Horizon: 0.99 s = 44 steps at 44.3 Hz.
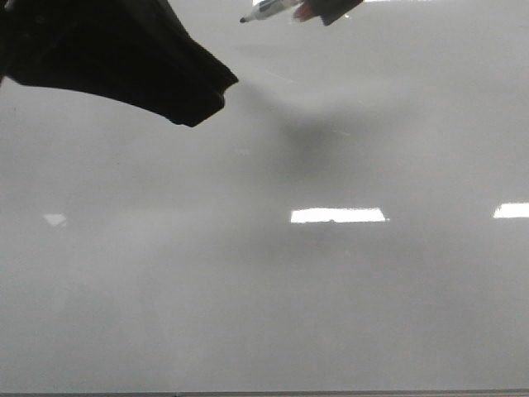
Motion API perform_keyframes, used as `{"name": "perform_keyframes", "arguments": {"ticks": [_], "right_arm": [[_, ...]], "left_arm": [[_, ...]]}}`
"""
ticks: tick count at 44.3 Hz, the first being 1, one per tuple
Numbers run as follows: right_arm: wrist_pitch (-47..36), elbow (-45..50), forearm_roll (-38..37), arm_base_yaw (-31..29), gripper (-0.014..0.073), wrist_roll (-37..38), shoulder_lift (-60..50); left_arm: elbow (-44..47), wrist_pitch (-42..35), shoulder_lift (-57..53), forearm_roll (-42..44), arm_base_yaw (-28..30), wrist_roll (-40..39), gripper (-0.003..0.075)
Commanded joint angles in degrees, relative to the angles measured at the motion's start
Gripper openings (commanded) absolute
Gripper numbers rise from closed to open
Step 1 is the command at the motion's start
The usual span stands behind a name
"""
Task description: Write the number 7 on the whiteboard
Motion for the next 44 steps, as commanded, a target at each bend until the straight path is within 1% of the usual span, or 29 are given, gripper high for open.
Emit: {"name": "perform_keyframes", "arguments": {"ticks": [1,13,26,35,44], "right_arm": [[-4.04,-4.11,1.93,-0.25,-0.0067,-0.11,1.09],[-6.73,-4.97,1.93,-0.55,-0.0067,-0.11,3.92],[-6.69,-4.97,1.93,-1.1,-0.0067,-0.11,4.0],[-5.32,-4.97,2.04,-3.96,-0.0067,-0.11,4.0],[-0.74,-4.58,2.04,-9.28,-0.0058,-0.11,2.95]], "left_arm": [[-2.02,-3.18,-1.11,-0.13,-0.13,-0.13,-0.002],[-2.02,-3.18,-1.11,-0.13,-0.13,-0.13,-0.002],[-2.02,-3.18,-1.11,-0.13,-0.13,-0.13,-0.002],[-2.02,-3.18,-1.11,-0.13,-0.13,-0.13,-0.002],[-2.02,-3.18,-1.11,-0.13,-0.13,-0.13,-0.002]]}}
